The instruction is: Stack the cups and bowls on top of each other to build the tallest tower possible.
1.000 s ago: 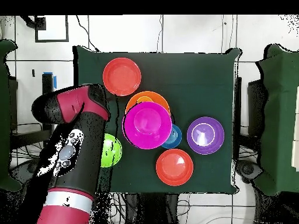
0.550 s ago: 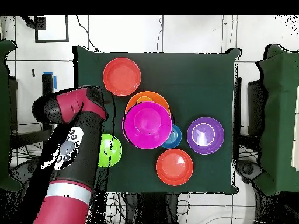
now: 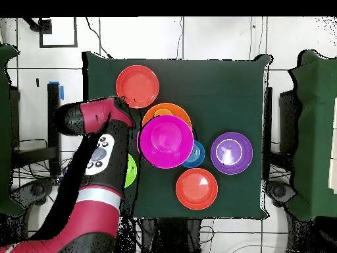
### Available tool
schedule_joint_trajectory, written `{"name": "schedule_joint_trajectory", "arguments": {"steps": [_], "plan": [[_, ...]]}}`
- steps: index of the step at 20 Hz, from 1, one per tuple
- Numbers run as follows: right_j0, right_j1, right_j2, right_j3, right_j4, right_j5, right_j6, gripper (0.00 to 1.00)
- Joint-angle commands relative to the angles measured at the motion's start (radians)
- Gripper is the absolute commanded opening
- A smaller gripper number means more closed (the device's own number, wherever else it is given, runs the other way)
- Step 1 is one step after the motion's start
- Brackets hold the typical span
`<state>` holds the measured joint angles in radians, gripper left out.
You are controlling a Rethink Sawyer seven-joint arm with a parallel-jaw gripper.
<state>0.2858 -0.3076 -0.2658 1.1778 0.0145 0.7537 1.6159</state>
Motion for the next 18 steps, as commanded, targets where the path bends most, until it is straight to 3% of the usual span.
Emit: {"name": "schedule_joint_trajectory", "arguments": {"steps": [1, 7, 12, 18], "plan": [[-0.072, -0.067, 0.171, 0.056, 0.024, 0.047, 0.003, 1.00], [-0.123, -0.196, 0.211, 0.131, 0.033, 0.164, -0.047, 1.00], [-0.137, -0.236, 0.242, 0.174, 0.029, 0.177, -0.040, 1.00], [-0.114, -0.302, 0.223, 0.183, -0.005, 0.217, -0.024, 1.00]]}}
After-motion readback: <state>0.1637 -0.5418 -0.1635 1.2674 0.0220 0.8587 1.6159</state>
